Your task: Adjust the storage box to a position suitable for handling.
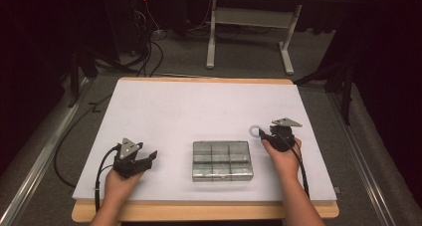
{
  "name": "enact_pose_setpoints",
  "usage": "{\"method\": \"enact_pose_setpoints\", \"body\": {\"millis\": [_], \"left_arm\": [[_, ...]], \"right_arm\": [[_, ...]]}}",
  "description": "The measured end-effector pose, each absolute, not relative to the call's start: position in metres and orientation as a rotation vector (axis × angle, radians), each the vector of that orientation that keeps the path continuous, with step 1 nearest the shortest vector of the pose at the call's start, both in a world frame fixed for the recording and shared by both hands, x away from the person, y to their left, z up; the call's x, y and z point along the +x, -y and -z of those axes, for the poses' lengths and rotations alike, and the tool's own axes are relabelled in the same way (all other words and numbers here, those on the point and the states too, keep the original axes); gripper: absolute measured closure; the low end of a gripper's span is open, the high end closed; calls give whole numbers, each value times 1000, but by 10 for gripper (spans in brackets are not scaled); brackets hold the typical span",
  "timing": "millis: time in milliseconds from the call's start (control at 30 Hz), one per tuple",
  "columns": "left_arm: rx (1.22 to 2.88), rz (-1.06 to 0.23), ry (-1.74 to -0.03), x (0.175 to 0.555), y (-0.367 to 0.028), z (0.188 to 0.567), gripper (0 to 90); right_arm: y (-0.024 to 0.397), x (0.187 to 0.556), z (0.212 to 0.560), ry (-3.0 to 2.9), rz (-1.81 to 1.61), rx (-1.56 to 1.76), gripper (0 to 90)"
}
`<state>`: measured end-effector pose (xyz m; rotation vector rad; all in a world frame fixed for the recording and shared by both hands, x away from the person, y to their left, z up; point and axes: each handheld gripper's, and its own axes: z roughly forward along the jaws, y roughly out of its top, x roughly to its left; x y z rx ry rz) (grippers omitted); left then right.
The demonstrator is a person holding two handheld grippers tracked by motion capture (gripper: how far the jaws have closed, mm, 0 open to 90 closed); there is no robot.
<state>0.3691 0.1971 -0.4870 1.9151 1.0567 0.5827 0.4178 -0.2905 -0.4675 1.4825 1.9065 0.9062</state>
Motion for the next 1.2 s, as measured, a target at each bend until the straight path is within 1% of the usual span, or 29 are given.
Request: {"method": "enact_pose_setpoints", "body": {"millis": [67,133,267,300,333,367,700,767,800,1000,1200], "left_arm": [[1917,-585,-1055,369,-197,487,353],[1916,-586,-1055,369,-197,487,352],[1917,-588,-1053,369,-197,487,350],[1917,-588,-1053,369,-197,487,350],[1917,-588,-1052,369,-197,487,350],[1919,-590,-1049,369,-196,487,348],[1926,-597,-1045,368,-196,487,348],[1926,-598,-1043,368,-196,487,347],[1926,-598,-1044,368,-196,487,347],[1925,-598,-1040,368,-196,487,346],[1927,-595,-1039,368,-196,487,344]], "right_arm": [[289,425,467,-1911,-885,1491,537],[289,427,467,-1915,-884,1494,546],[289,436,470,-1935,-869,1521,605],[289,436,470,-1935,-869,1521,605],[289,436,470,-1940,-862,1523,624],[288,436,472,-1950,-869,1521,681],[286,441,477,-1953,-846,1541,722],[286,442,479,-1968,-826,1531,806],[285,442,478,-1970,-824,1532,824],[283,441,475,-1969,-817,1512,832],[285,435,460,-1940,-886,1509,832]]}}
